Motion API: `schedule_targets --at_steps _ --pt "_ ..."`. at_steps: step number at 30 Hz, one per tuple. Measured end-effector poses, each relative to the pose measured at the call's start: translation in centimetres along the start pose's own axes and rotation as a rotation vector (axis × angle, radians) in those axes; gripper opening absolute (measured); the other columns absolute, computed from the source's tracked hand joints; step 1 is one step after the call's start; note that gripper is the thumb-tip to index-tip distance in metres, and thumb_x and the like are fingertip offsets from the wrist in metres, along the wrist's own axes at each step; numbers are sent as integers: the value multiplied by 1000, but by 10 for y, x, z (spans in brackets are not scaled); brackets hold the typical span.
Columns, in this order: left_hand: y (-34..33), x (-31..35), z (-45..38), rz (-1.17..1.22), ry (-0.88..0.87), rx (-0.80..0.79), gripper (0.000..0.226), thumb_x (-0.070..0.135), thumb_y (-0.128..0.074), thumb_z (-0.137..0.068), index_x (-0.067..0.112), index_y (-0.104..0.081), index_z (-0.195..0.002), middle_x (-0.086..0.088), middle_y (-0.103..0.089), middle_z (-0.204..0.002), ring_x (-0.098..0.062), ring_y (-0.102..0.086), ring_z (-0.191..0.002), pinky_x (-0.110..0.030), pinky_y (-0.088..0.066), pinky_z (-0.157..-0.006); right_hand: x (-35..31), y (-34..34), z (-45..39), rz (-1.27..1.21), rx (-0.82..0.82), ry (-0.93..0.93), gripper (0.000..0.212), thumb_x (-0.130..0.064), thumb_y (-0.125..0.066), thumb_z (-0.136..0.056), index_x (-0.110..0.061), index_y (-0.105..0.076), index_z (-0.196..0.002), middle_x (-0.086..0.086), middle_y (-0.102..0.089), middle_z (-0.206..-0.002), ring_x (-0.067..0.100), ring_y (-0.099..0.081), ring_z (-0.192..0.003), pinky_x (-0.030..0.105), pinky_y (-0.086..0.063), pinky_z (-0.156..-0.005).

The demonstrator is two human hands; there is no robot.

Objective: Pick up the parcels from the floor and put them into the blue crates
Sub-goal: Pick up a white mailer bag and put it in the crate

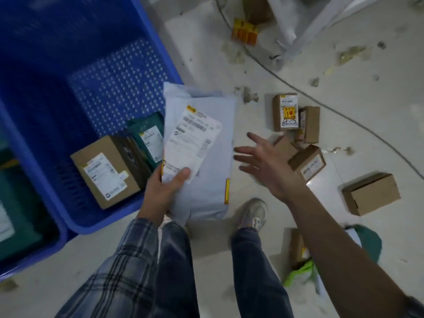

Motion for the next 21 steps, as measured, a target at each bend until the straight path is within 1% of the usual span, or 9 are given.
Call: schedule_targets --at_steps 2,3,6,7,9,12,15,19,21 --pt "37 1 -7 68 -15 91 22 21 -64 -87 26 -59 -109 14 -66 -100 5 -66 -81 -18 -53 -72 0 -60 -6 204 -78 17 52 -34 -72 -77 -29 -50 -123 0 -66 -113 18 -64 -107 31 -56 -85" --pt "51 1 -11 79 -11 105 24 24 -62 -89 24 -59 -112 12 -67 -103 2 -66 -87 -22 -53 -77 0 -85 -11 290 -97 44 50 -26 -71 -81 -26 -50 -126 -1 -63 -118 16 -61 -111 30 -56 -86" --pt "80 -4 -32 143 39 90 40 34 -58 -90 16 -56 -126 0 -66 -115 -11 -65 -97 -26 -54 -78 -4 -143 -37 487 -51 110 61 -19 -69 -83 -21 -42 -138 -7 -54 -127 8 -53 -114 16 -54 -81" --pt "85 -6 -40 164 56 72 43 36 -58 -90 16 -55 -128 -2 -66 -118 -14 -65 -99 -27 -55 -77 0 -152 -50 481 -17 88 63 -19 -69 -84 -22 -39 -140 -7 -52 -129 10 -52 -115 18 -53 -84" --pt "94 -11 -61 176 89 64 46 41 -57 -90 18 -54 -130 -1 -64 -121 -16 -64 -102 -26 -56 -75 14 -163 -79 423 40 8 64 -22 -68 -85 -23 -37 -142 -3 -51 -136 16 -52 -120 32 -51 -95" --pt "100 -19 -99 126 119 52 51 49 -54 -90 22 -51 -134 -1 -60 -128 -22 -60 -113 -40 -52 -93 37 -171 -124 480 80 -38 64 -21 -67 -86 -21 -38 -142 4 -52 -138 23 -55 -120 44 -49 -98" --pt "106 -38 -134 74 172 104 45 36 -51 -95 14 -47 -134 -7 -56 -132 -28 -55 -119 -46 -45 -102 56 -174 -162 595 90 -44 61 -18 -65 -87 -16 -37 -142 8 -52 -137 26 -53 -122 45 -46 -101" --pt "99 -68 -167 30 180 136 42 16 -44 -98 12 -39 -140 -5 -52 -134 -24 -50 -122 -30 -40 -102 85 -163 -198 677 154 -58 61 -18 -62 -88 -15 -36 -143 8 -50 -139 25 -51 -123 45 -45 -103" --pt "97 -83 -182 51 181 157 48 11 -44 -98 14 -34 -144 -4 -49 -138 -21 -48 -125 -28 -38 -104 108 -157 -208 668 198 -66 59 -17 -62 -88 -14 -38 -142 8 -51 -137 25 -53 -121 45 -46 -101"
Point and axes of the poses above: each hand's wrist, its own z-axis away from the middle knuckle, its own y-axis out of the back of the hand, x = y × z, the point moved 10 cm from there along -z, towards the middle knuckle
